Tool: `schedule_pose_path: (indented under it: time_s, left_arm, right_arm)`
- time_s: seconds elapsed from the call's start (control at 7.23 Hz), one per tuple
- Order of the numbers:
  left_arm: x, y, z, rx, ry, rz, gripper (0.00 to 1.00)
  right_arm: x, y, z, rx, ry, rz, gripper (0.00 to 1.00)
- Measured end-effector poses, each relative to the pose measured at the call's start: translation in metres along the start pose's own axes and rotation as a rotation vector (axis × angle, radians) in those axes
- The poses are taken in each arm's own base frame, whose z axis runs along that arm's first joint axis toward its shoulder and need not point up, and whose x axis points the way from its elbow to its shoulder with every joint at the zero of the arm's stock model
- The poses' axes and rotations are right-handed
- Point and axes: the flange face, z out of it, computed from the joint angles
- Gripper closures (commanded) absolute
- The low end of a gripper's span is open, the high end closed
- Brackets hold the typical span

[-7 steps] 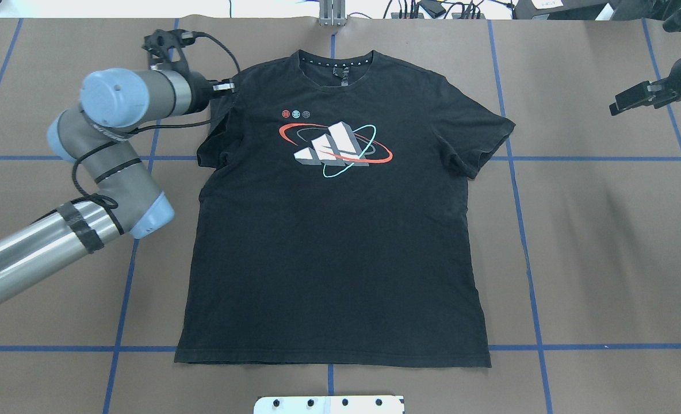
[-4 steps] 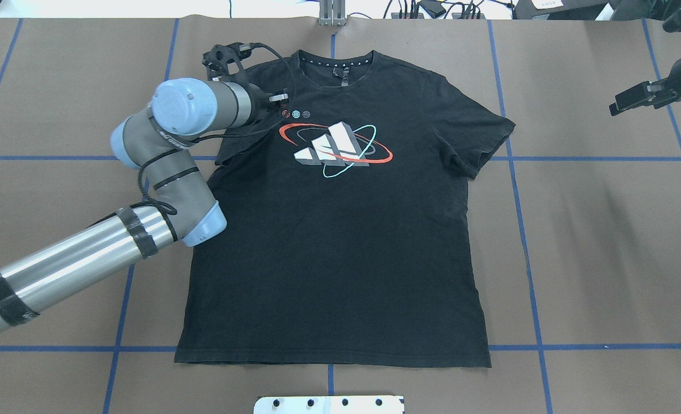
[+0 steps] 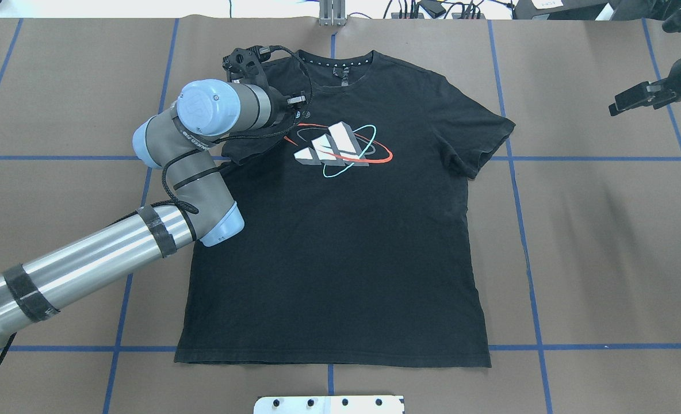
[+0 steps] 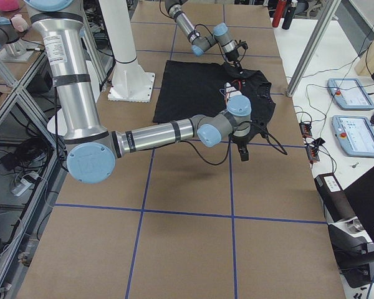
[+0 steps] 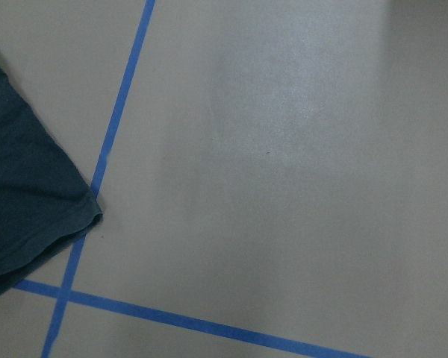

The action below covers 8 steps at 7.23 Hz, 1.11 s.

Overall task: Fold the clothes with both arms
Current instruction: 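Reach the left gripper over the shirt toward the collar, then reach the right gripper toward the collar while the left gripper holds near the neck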

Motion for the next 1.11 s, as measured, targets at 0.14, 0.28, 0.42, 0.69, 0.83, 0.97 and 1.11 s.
schedule_pose_path:
  time_s: [0.14,0.28,0.42,0.69,0.83,0.97,1.11]
  left_arm:
    - [0.000,0.000,-0.001,0.001,0.006,0.005,0.00]
    - [0.003,-0.001,-0.004,0.001,0.014,0.011,0.00]
    - [0.006,-0.001,-0.008,0.001,0.024,0.017,0.00]
    - [0.008,-0.003,-0.012,0.005,0.032,0.021,0.00]
    - [0.008,-0.003,-0.013,0.007,0.033,0.022,0.00]
    - [0.008,-0.003,-0.013,0.008,0.032,0.022,0.00]
    - [0.008,-0.003,-0.013,0.008,0.033,0.022,0.00]
  right_arm:
    - [-0.007,-0.004,0.003,0.000,-0.002,0.007,0.00]
    - [-0.026,-0.015,0.012,0.013,-0.001,0.030,0.00]
    - [-0.057,-0.029,0.036,0.048,0.001,0.068,0.00]
    - [-0.108,-0.053,0.092,0.110,-0.018,0.115,0.02]
    - [-0.128,-0.054,0.111,0.128,-0.020,0.125,0.09]
    - [-0.139,-0.050,0.124,0.137,-0.022,0.130,0.14]
    - [-0.138,-0.044,0.137,0.143,-0.026,0.130,0.24]
